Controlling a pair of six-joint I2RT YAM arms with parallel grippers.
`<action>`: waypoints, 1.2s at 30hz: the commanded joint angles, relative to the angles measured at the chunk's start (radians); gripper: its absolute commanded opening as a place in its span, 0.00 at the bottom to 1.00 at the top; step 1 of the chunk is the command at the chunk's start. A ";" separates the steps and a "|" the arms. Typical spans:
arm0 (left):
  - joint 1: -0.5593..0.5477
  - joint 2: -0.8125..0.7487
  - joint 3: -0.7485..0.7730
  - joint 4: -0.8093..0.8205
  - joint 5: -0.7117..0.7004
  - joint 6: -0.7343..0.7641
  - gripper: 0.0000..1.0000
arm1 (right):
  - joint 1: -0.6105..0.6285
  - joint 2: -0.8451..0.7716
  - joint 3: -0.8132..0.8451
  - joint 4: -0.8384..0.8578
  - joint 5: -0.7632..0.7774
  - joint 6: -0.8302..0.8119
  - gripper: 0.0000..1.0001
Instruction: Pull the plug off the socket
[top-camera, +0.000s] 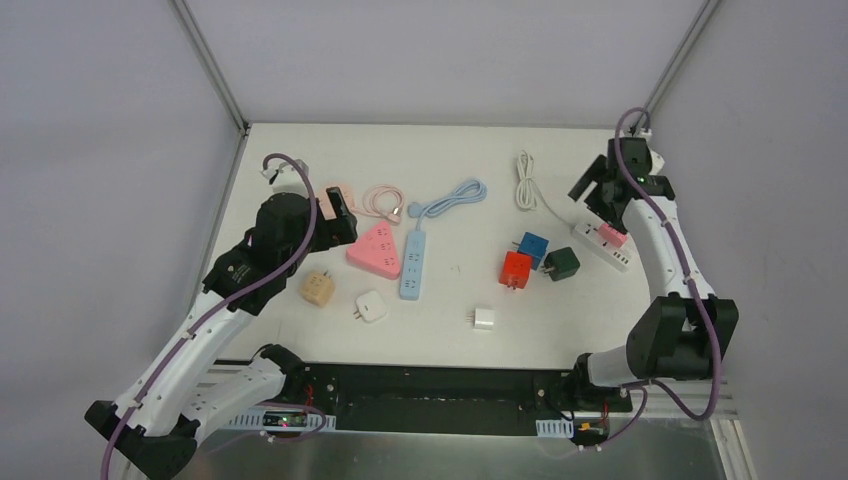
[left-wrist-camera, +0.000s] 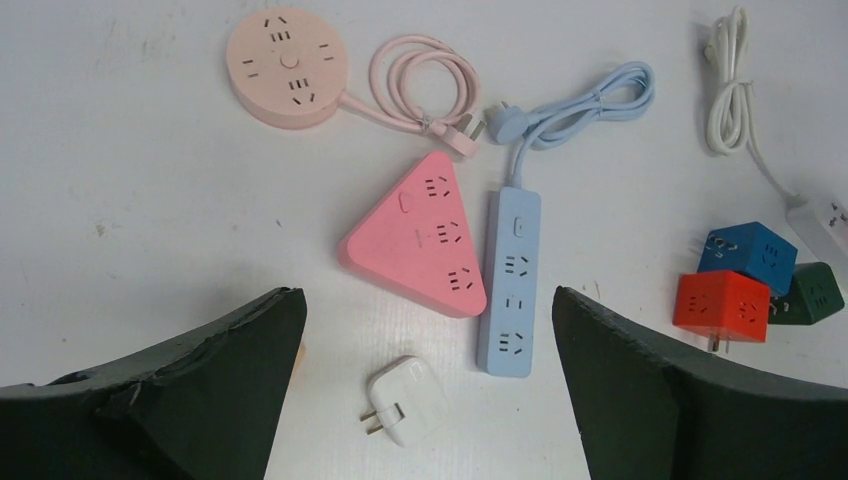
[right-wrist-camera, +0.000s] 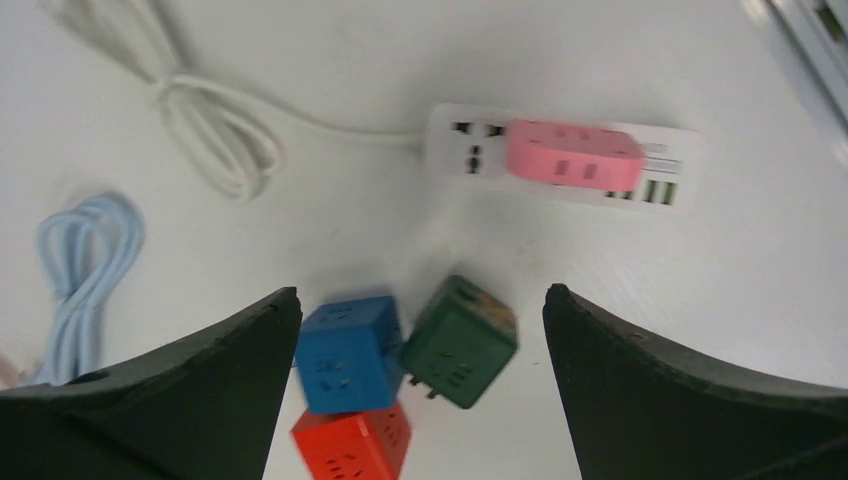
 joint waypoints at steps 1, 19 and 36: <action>-0.001 0.015 0.024 0.048 0.047 0.010 0.99 | -0.114 -0.092 -0.090 -0.030 0.031 -0.045 0.93; -0.001 -0.040 0.026 0.026 0.079 0.006 0.99 | -0.156 -0.001 -0.246 0.187 0.180 -0.531 0.92; 0.002 -0.037 0.016 0.031 0.049 0.006 0.99 | -0.190 0.232 -0.114 0.184 0.026 -0.696 0.48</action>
